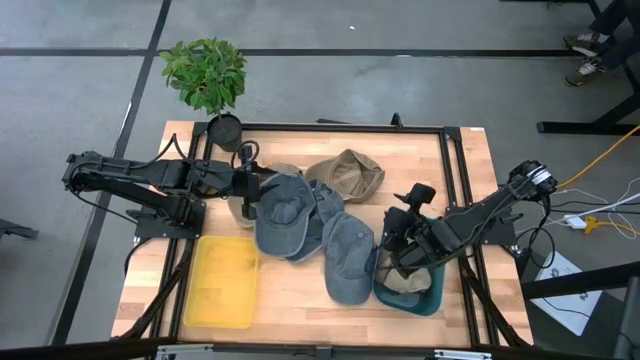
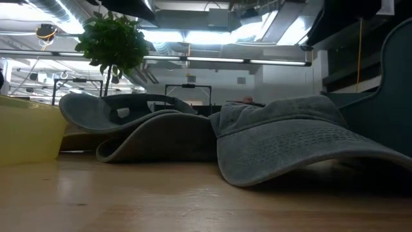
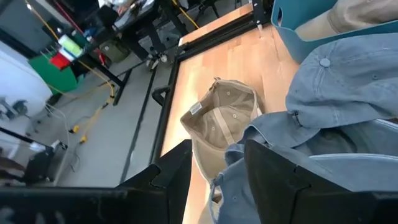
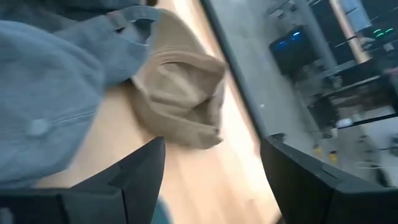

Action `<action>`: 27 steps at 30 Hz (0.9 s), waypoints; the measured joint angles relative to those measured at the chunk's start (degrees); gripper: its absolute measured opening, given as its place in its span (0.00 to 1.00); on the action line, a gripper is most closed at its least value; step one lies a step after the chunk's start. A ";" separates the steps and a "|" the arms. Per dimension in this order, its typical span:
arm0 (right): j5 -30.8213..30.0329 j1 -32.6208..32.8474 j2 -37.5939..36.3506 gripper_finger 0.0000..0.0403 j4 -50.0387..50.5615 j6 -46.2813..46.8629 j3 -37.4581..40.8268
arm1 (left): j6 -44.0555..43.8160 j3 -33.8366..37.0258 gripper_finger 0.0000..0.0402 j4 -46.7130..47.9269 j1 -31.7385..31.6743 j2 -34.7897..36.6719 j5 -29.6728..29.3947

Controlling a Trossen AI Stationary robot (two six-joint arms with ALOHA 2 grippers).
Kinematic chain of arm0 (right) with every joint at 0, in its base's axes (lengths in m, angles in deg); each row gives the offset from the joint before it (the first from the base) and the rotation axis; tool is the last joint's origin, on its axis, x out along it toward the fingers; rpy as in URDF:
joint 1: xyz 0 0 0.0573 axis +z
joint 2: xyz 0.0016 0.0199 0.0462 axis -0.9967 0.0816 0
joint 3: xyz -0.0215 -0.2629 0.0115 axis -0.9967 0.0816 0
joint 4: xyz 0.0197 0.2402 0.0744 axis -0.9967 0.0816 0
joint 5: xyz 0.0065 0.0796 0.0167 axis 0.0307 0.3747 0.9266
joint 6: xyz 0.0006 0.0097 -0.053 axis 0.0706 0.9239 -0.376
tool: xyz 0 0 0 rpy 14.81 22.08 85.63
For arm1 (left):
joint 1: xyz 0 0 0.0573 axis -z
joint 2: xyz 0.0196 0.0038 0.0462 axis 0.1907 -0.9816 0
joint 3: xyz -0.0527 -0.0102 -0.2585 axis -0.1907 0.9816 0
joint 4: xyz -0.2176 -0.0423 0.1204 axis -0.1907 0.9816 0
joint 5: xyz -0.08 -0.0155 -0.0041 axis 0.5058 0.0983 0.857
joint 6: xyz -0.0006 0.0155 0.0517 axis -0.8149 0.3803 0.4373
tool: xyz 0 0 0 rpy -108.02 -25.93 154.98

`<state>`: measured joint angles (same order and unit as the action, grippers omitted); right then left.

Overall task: Pick & Place hat
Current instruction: Put the top left blue cap into the yellow bin

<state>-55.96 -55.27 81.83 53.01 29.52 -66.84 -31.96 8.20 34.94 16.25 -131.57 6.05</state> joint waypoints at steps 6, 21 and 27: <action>-1.08 -5.21 -0.25 0.65 0.53 -3.42 0.00 | 2.72 0.02 0.36 -8.11 -0.77 0.00 -4.26; 12.41 -6.68 -1.73 0.65 -9.64 -1.31 0.00 | -11.94 0.02 0.36 -11.77 1.25 -1.81 17.96; 15.48 -3.68 0.15 0.65 -23.61 -4.66 0.00 | -19.28 0.02 0.36 -12.91 8.43 -5.66 24.92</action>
<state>-40.48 -58.95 81.97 29.40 24.85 -66.84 -51.24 8.23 22.04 24.68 -137.24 30.97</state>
